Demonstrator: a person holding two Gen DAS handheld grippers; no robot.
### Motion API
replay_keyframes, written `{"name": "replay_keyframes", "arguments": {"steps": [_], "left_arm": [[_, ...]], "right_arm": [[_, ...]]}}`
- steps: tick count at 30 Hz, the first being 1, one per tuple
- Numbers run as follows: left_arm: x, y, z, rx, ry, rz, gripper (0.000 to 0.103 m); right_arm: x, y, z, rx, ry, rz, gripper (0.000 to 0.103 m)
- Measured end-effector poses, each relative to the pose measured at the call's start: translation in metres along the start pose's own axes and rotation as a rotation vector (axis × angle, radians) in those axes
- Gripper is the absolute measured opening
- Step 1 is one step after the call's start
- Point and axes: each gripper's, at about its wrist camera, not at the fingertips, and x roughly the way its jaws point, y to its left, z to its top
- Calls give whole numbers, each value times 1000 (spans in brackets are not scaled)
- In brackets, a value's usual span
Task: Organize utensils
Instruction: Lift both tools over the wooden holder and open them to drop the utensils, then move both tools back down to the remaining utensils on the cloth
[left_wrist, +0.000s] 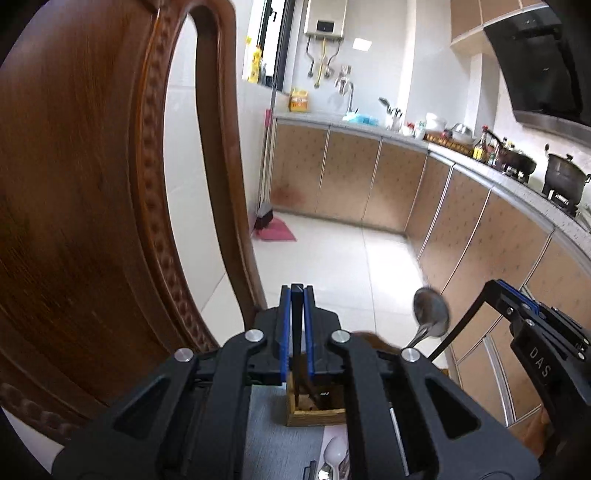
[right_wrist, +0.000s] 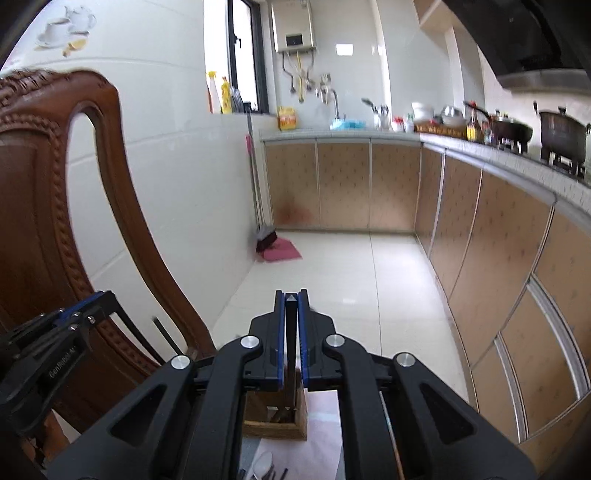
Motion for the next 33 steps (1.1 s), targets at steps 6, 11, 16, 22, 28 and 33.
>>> {"name": "replay_keyframes", "arguments": {"steps": [6, 11, 16, 22, 28, 33], "left_arm": [[16, 8, -15, -9, 52, 0, 7], [6, 16, -26, -11, 58, -11, 27], [-26, 30, -50, 1, 32, 5, 49], [-13, 28, -116, 97, 159, -5, 55], [59, 6, -180, 236, 410, -32, 55], [87, 1, -199, 253, 529, -20, 54]], "right_arm": [[17, -11, -23, 47, 94, 7, 8], [7, -21, -42, 78, 125, 10, 46], [-27, -39, -63, 91, 118, -21, 53], [-19, -55, -134, 89, 276, -78, 53], [54, -32, -195, 34, 542, -75, 48], [86, -12, -215, -33, 627, -115, 48]]}}
